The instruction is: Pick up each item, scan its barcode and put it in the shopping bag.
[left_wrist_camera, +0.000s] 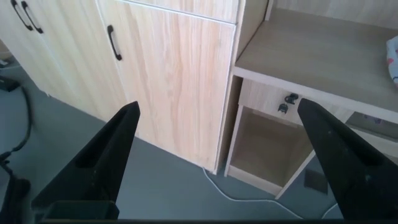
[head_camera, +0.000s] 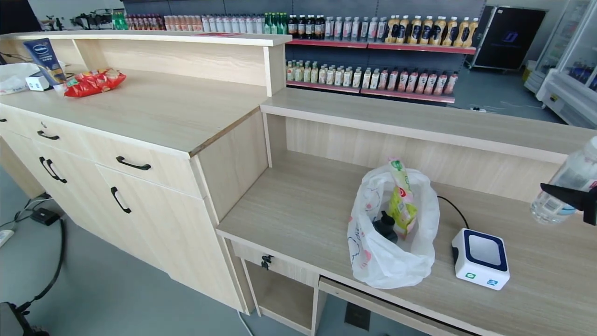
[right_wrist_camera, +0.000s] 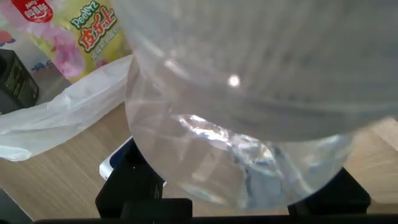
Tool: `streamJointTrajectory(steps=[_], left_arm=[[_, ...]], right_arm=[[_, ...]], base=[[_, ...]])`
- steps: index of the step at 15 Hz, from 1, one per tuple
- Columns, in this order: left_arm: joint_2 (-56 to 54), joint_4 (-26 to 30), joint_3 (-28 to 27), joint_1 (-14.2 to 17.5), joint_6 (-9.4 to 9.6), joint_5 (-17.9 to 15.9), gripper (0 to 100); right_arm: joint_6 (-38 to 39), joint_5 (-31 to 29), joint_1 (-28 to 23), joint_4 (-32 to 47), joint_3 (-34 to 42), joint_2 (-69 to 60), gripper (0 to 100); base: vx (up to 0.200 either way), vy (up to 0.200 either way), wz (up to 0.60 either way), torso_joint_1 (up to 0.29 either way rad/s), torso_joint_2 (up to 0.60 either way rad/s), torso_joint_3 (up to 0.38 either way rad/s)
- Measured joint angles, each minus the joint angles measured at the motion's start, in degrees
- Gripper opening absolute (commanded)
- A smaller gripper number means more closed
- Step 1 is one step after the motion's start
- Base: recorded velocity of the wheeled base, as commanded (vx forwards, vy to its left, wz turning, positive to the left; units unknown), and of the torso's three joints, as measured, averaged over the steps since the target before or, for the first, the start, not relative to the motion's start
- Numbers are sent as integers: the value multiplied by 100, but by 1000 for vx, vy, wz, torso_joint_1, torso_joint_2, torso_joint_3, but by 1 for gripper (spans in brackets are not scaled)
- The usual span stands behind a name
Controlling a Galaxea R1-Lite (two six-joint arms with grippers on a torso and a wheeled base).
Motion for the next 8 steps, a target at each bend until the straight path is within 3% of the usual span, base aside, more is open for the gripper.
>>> streamJointTrajectory(steps=[8], left_arm=[[0, 0, 0, -2, 0, -2, 100]], right_arm=[[-352, 1186, 433, -1571, 2, 1079, 0]], base=[[0, 0, 0, 0, 0, 0]])
